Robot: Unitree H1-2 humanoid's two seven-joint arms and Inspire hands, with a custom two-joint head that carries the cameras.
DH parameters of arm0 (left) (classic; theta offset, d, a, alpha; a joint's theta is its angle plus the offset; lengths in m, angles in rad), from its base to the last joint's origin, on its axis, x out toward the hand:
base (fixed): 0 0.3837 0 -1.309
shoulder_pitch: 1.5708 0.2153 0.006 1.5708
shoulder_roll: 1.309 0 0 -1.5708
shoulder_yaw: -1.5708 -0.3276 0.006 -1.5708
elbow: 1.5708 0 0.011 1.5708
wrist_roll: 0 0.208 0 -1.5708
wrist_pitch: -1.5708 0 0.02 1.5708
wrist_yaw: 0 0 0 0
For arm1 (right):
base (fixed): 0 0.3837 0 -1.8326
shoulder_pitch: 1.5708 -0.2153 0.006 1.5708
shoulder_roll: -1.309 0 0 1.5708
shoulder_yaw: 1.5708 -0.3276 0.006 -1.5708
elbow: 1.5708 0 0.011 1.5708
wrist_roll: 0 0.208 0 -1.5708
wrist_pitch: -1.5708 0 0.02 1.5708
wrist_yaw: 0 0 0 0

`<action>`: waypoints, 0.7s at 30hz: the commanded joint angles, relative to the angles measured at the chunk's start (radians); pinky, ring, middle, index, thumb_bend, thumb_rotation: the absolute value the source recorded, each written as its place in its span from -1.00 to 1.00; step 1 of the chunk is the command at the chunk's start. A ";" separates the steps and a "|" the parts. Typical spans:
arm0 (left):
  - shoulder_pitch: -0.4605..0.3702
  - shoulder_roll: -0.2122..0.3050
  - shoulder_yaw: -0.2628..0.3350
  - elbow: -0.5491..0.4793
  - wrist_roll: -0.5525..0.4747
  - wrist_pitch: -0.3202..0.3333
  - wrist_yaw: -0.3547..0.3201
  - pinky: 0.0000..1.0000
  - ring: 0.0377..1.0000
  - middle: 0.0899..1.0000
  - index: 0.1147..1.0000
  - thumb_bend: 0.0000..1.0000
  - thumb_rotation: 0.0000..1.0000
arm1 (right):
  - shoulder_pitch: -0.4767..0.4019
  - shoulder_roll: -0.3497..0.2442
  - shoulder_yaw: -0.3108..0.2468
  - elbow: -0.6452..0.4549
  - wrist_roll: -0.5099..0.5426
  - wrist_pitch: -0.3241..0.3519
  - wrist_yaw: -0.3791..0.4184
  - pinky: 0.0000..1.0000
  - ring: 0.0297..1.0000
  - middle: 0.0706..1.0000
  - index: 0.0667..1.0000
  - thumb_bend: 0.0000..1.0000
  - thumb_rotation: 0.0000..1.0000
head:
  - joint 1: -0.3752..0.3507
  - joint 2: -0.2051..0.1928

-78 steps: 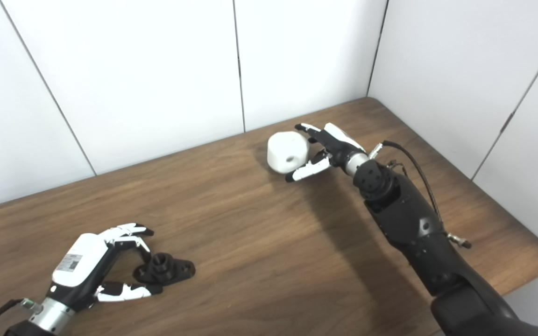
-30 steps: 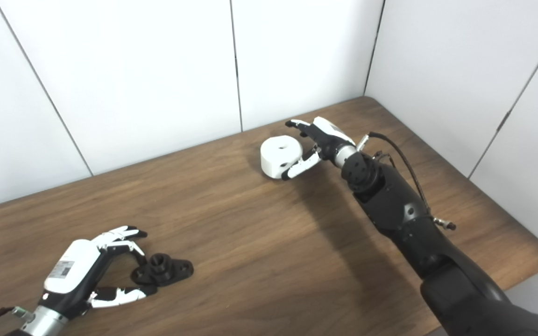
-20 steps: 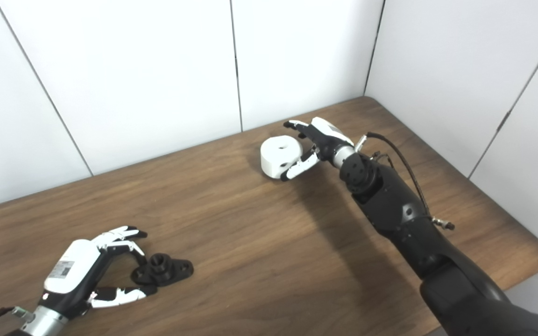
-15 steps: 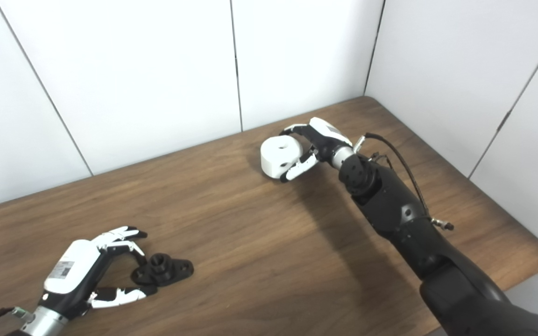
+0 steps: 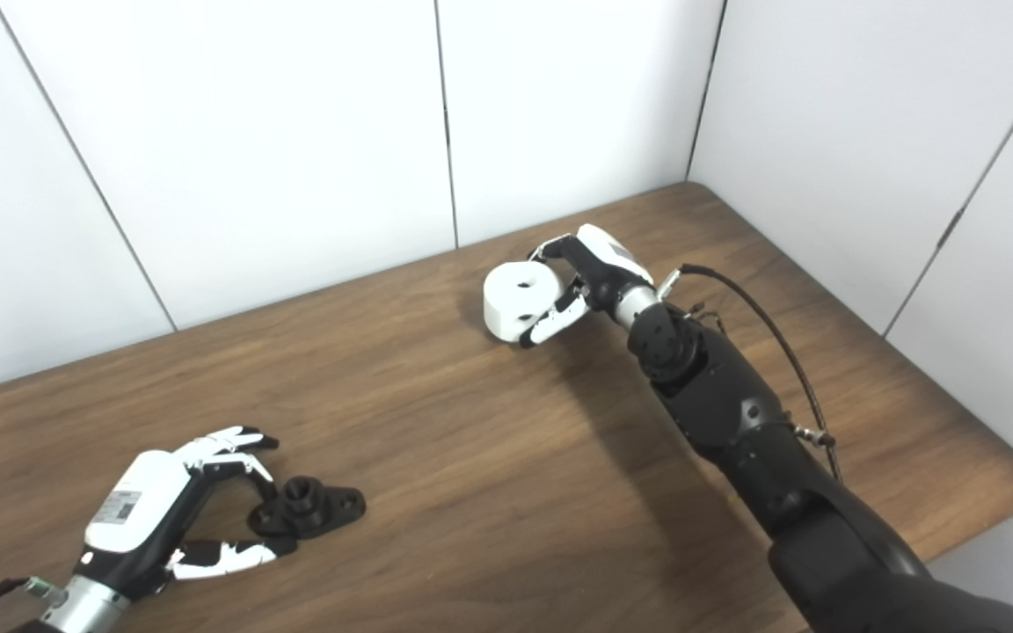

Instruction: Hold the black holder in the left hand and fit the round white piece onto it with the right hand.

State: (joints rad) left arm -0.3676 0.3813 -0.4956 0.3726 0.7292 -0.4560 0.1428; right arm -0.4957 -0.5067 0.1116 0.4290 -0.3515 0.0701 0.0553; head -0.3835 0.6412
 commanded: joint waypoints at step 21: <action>0.046 0.032 -0.037 0.102 0.045 -0.008 -0.021 0.55 0.69 0.55 -0.17 0.05 -0.89 | -0.023 0.045 -0.012 -0.163 -0.072 0.062 -0.084 0.50 0.56 0.45 -0.11 0.04 -0.75 | 0.013 0.011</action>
State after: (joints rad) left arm -0.3892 0.3801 -0.5081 0.3999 0.7327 -0.4886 0.1585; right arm -0.4703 -0.4429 0.1158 0.3165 -0.4199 0.1361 -0.0273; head -0.3712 0.6504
